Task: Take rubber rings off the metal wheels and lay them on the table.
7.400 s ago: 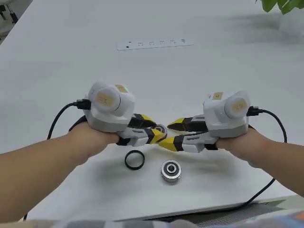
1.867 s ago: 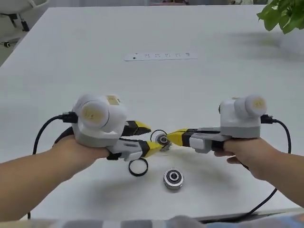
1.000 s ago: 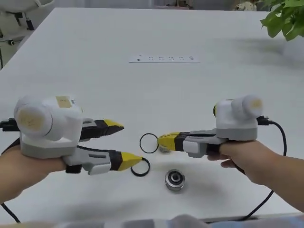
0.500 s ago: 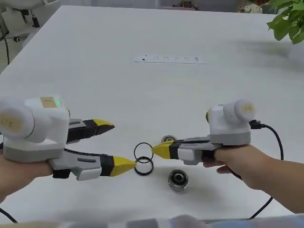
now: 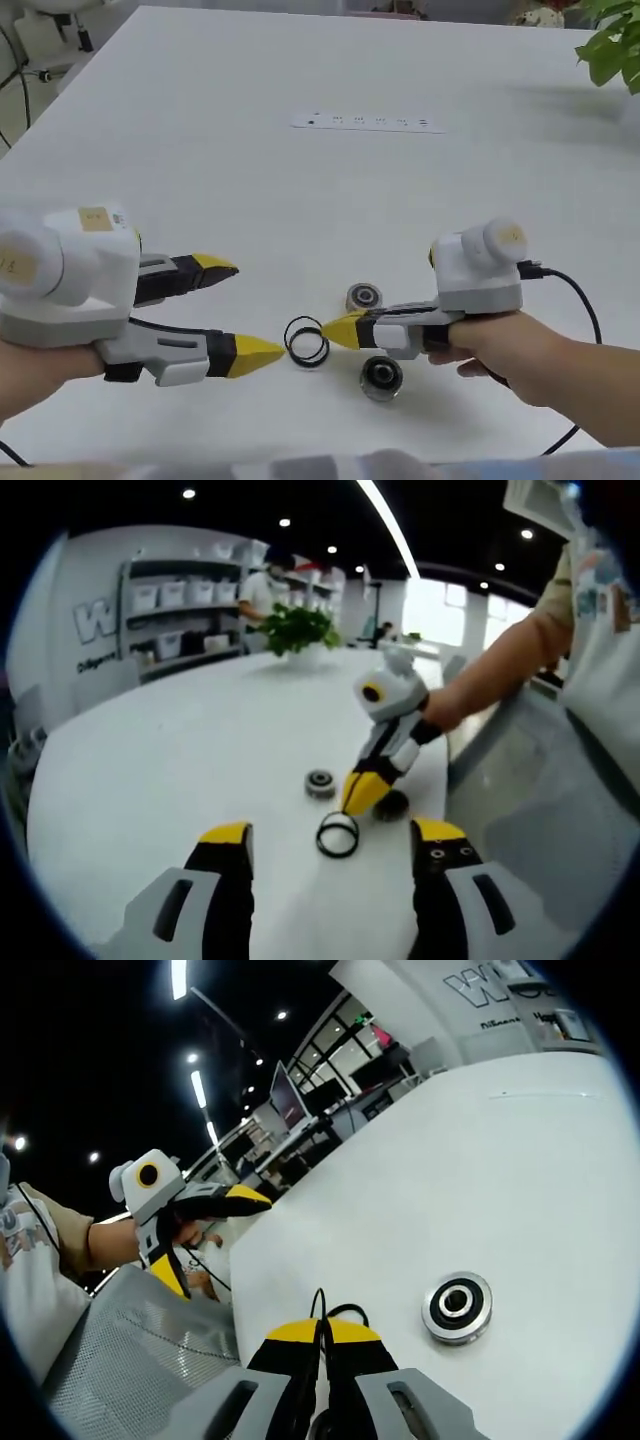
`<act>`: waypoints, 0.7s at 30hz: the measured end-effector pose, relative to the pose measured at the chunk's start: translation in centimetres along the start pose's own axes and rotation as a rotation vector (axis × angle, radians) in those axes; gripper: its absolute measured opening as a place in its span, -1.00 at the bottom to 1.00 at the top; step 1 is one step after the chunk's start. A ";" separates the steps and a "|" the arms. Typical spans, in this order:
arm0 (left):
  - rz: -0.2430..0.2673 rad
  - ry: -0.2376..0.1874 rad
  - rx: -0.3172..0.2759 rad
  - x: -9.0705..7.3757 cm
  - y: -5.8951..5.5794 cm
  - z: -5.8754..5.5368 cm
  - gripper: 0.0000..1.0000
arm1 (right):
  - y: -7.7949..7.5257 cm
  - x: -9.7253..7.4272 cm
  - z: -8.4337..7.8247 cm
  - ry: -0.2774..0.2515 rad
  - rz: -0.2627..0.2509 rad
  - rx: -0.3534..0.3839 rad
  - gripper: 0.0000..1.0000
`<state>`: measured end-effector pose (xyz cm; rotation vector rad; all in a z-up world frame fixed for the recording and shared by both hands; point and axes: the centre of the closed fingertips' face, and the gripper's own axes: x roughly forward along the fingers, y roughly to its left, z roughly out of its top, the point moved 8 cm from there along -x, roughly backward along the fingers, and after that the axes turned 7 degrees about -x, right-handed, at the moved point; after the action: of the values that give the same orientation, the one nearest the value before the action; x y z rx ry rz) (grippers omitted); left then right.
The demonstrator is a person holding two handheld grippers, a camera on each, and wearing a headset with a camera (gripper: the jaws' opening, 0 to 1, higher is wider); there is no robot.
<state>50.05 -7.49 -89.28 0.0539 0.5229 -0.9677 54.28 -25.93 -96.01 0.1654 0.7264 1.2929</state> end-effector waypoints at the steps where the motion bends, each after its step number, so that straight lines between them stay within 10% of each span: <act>1: 0.000 0.001 -0.001 0.0 0.0 0.0 0.28 | 0.0 0.0 0.0 0.002 0.001 0.004 -1.00; 21: 0.001 0.020 -0.017 0.0 0.0 -0.7 0.26 | -1.2 0.2 -0.8 0.025 -0.042 0.051 -1.00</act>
<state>49.79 -7.28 -89.95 0.0480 0.5493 -0.9626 54.83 -26.39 -97.33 0.1746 0.7807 1.2394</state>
